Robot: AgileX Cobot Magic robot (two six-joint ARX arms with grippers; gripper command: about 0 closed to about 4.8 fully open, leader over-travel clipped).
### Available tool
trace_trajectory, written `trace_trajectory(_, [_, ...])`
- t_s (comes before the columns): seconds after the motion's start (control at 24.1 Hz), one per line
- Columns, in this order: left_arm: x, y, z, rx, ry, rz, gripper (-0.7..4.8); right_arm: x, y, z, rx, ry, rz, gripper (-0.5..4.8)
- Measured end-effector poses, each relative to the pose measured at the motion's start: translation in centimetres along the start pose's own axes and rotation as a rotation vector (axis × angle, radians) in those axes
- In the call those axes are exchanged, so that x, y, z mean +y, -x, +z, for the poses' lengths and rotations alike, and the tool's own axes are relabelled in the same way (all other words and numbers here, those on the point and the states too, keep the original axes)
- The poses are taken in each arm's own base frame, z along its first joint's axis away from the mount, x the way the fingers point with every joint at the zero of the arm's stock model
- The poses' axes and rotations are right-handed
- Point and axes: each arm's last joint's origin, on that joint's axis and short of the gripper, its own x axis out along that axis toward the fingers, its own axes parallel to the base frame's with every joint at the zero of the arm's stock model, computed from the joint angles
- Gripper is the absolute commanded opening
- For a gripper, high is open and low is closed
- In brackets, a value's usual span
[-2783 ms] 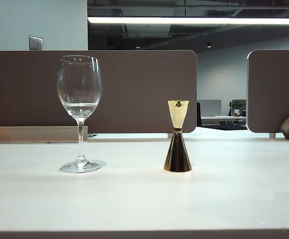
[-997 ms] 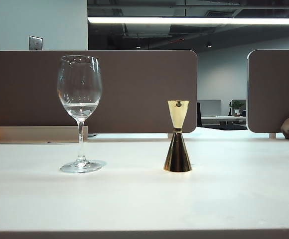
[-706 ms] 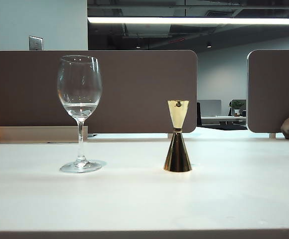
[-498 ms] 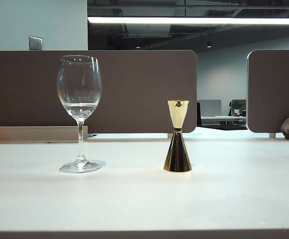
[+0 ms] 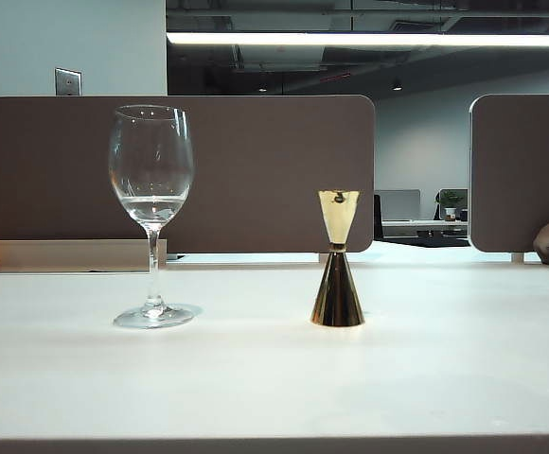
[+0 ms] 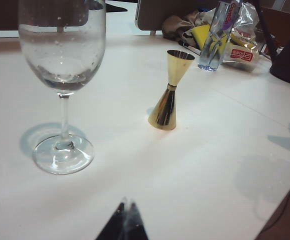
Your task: Pick up the jigger and pour the water inside into the glass.
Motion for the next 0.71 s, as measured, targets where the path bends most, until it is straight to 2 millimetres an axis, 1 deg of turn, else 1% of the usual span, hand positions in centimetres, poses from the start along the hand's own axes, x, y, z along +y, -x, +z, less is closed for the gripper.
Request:
trace_trajectory(0.17, [0.0,0.0,0.0,0.0,0.0,0.0,-0.05,2.3,1.4,3.7,-0.156,0.094,-0.016,0.54])
trace_trajectory(0.25, [0.0,0.0,0.0,0.0,0.0,0.0,-0.05,4.7,3.2,6.7,-0.266,0.181,0.025,0.62])
trace_trajectory(0.33, [0.0,0.0,0.0,0.0,0.0,0.0,-0.05,7.8,6.1,10.2,-0.418,0.319,0.095,0.63])
trace_trajectory(0.37, [0.0,0.0,0.0,0.0,0.0,0.0,-0.05,9.1,7.6,11.6,-0.481,0.404,0.104,0.63])
trace_trajectory(0.46, [0.0,0.0,0.0,0.0,0.0,0.0,-0.05,10.3,9.2,12.7,-0.534,0.487,0.103,0.63])
trace_trajectory(0.5, [0.0,0.0,0.0,0.0,0.0,0.0,-0.05,11.3,10.4,13.5,-0.571,0.565,0.091,0.64])
trace_trajectory(0.54, [0.0,0.0,0.0,0.0,0.0,0.0,-0.05,11.6,10.8,13.7,-0.577,0.593,0.086,0.66])
trace_trajectory(0.62, [0.0,0.0,0.0,0.0,0.0,0.0,-0.05,11.6,10.7,13.8,-0.519,0.623,0.057,0.68])
trace_trajectory(0.71, [0.0,0.0,0.0,0.0,0.0,0.0,-0.05,11.2,9.7,13.8,-0.419,0.646,0.02,0.68])
